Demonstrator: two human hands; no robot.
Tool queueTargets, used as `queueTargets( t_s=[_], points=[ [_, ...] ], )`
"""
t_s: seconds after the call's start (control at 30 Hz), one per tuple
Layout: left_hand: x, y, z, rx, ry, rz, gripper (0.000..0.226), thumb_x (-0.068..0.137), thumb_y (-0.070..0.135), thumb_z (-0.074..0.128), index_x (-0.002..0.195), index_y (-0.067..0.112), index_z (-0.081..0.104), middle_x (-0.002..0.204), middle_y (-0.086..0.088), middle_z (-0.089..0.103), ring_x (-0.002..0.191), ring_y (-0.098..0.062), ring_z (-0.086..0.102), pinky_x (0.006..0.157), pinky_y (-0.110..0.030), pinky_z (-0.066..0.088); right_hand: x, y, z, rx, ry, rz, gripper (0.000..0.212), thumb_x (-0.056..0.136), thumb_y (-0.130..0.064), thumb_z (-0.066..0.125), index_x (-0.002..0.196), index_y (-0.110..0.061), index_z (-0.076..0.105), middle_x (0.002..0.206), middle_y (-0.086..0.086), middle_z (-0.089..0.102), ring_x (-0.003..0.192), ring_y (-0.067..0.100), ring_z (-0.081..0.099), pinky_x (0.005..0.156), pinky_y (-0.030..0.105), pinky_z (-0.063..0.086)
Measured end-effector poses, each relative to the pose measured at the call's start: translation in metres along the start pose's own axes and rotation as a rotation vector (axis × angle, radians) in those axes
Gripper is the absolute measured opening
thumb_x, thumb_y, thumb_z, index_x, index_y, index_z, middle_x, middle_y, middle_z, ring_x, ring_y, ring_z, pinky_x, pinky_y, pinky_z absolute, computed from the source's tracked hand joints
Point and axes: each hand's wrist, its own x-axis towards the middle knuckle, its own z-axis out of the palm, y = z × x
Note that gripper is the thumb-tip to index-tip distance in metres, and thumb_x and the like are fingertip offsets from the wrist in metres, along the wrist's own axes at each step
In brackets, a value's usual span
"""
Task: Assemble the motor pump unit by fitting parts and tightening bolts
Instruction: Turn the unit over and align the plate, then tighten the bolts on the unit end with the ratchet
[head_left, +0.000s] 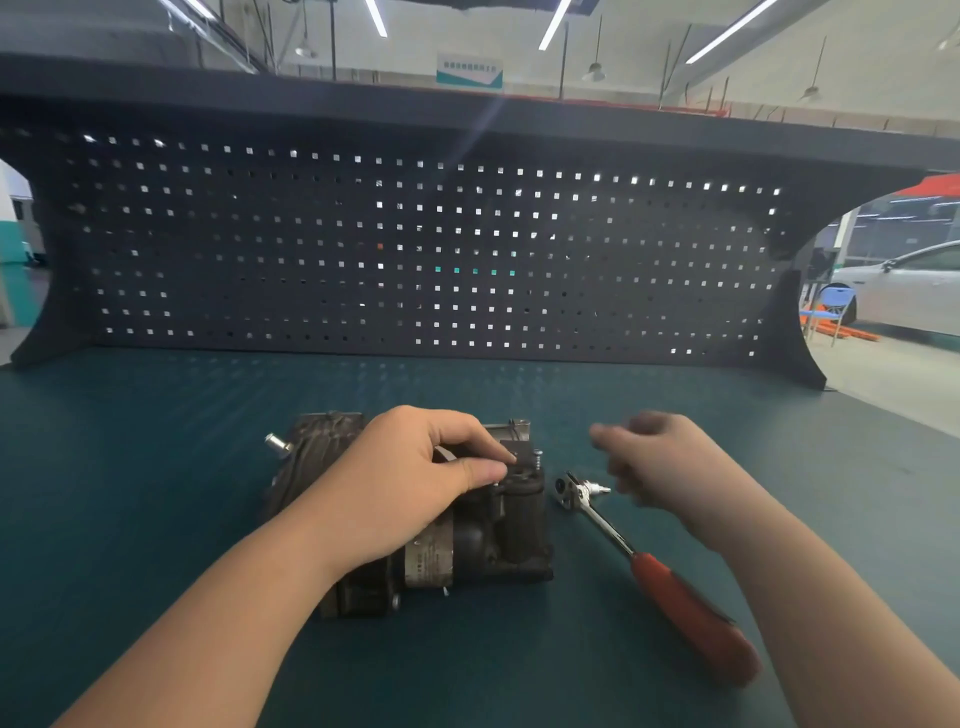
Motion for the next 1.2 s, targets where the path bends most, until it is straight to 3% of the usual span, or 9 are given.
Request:
queueTargets(
  t_s=[0.1,0.2,0.3,0.47,0.67,0.97,1.1,1.2],
  points=[
    [0.0,0.0,0.004,0.006,0.032,0.012,0.012,0.08,0.028,0.076,0.08,0.038,0.07,0.071,0.016,0.07,0.069,-0.009,0.064,0.065,-0.012,0.048,0.002,0.011,0.002,-0.592,-0.103,0.077,0.034,0.083,-0.038,0.067,0.08,-0.006,0.059,0.069,0.006,0.059,0.06,0.021,0.051,0.055,0.025,0.039],
    [0.0,0.0,0.005,-0.011,0.07,0.011,0.012,0.077,0.026,0.079,0.077,0.034,0.069,0.072,0.015,0.071,0.069,-0.005,0.065,0.065,-0.01,0.048,-0.002,0.015,0.011,-0.83,-0.251,0.115,0.044,0.078,-0.047,0.069,0.066,-0.013,0.045,0.062,0.0,0.048,0.054,0.016,0.045,0.048,0.024,0.032],
    [0.0,0.0,0.004,-0.025,0.078,0.014,0.012,0.076,0.024,0.08,0.076,0.031,0.07,0.07,0.014,0.071,0.068,-0.006,0.065,0.062,-0.008,0.047,-0.001,0.016,0.013,-0.892,-0.244,0.091,0.041,0.079,-0.038,0.07,0.064,-0.013,0.041,0.061,0.001,0.044,0.052,0.015,0.041,0.046,0.025,0.028],
    [0.001,-0.001,0.0,0.008,0.064,0.004,0.011,0.077,0.028,0.079,0.074,0.03,0.069,0.071,0.012,0.07,0.069,-0.008,0.066,0.069,-0.024,0.054,0.001,0.018,0.014,-0.917,-0.244,0.088,0.036,0.085,-0.031,0.064,0.064,-0.012,0.041,0.063,0.002,0.044,0.054,0.016,0.04,0.046,0.025,0.027],
    [0.0,-0.003,0.0,0.034,0.066,0.014,0.012,0.078,0.03,0.077,0.072,0.028,0.067,0.072,0.007,0.07,0.071,-0.013,0.065,0.072,-0.029,0.053,0.001,0.017,0.014,-0.925,-0.266,0.092,0.036,0.087,-0.029,0.062,0.065,-0.011,0.04,0.064,0.002,0.043,0.054,0.016,0.039,0.046,0.025,0.026],
    [0.002,-0.006,0.003,0.054,0.101,0.025,0.014,0.08,0.03,0.075,0.071,0.026,0.065,0.066,0.013,0.067,0.063,-0.004,0.061,0.06,-0.009,0.044,-0.003,0.013,0.013,-0.954,-0.277,0.083,0.038,0.089,-0.031,0.061,0.064,-0.011,0.039,0.064,0.003,0.041,0.055,0.017,0.037,0.046,0.025,0.026],
    [0.001,-0.005,0.002,-0.057,0.013,0.018,0.008,0.081,0.023,0.075,0.076,0.025,0.07,0.076,0.009,0.072,0.075,-0.007,0.068,0.078,-0.024,0.055,-0.003,0.013,0.013,-0.956,-0.279,0.083,0.037,0.089,-0.032,0.061,0.065,-0.011,0.04,0.066,0.003,0.043,0.066,0.023,0.043,0.047,0.025,0.027],
    [0.001,-0.004,0.001,-0.133,-0.037,0.014,0.01,0.082,0.016,0.075,0.079,0.025,0.073,0.079,0.006,0.074,0.078,-0.009,0.07,0.079,-0.019,0.055,-0.004,0.013,0.013,-0.949,-0.277,0.081,0.036,0.089,-0.033,0.061,0.066,-0.012,0.042,0.066,0.002,0.044,0.07,0.024,0.045,0.047,0.024,0.028]
  ],
)
